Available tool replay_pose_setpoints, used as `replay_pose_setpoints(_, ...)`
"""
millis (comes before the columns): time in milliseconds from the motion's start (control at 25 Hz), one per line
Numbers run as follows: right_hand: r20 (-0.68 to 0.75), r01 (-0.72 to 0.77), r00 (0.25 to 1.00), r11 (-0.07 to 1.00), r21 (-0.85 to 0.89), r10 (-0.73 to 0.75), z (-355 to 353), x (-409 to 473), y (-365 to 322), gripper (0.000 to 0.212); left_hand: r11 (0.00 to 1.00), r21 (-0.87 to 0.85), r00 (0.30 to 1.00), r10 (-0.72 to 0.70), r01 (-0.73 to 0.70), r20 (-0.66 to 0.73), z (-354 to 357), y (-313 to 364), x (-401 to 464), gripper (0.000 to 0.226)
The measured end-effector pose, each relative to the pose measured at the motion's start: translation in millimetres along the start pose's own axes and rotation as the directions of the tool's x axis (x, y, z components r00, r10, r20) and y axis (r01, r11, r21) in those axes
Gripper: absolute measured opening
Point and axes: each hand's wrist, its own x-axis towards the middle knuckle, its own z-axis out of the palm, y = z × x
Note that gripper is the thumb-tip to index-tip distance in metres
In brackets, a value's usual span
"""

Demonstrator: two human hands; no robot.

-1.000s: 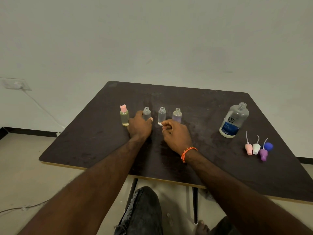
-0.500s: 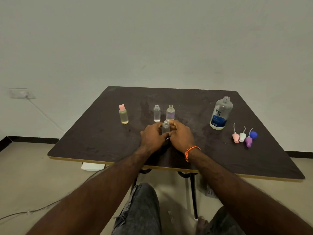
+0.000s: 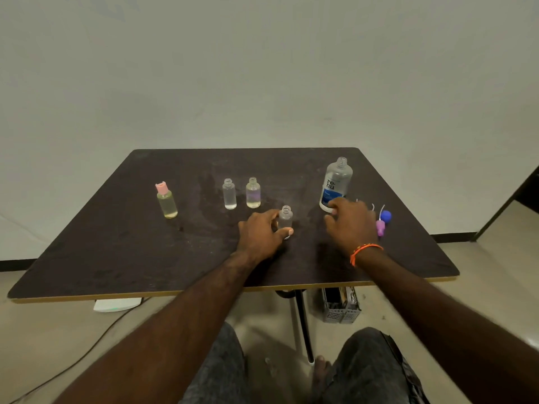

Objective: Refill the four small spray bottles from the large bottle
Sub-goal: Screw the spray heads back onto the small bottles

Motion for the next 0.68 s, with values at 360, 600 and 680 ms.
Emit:
replay_pose_setpoints(360, 0.170, -0.016, 0.981, 0.903, -0.429, 0.097, -5, 26, 61, 0.046, 0.998, -0.040, 0.999, 0.043, -0.044, -0.009, 2, -6, 0, 0.030)
replay_pose_setpoints(600, 0.134, -0.073, 0.982, 0.927, -0.368, 0.131, 3, 28, 49, 0.038, 0.997, -0.057, 0.998, 0.057, -0.058, -0.016, 3, -8, 0, 0.026)
replay_pose_setpoints(680, 0.101, -0.121, 0.981, 0.936, -0.330, 0.162, 0, 29, 43, 0.035, 0.997, -0.054, 0.998, 0.057, -0.058, -0.015, 3, -8, 0, 0.029)
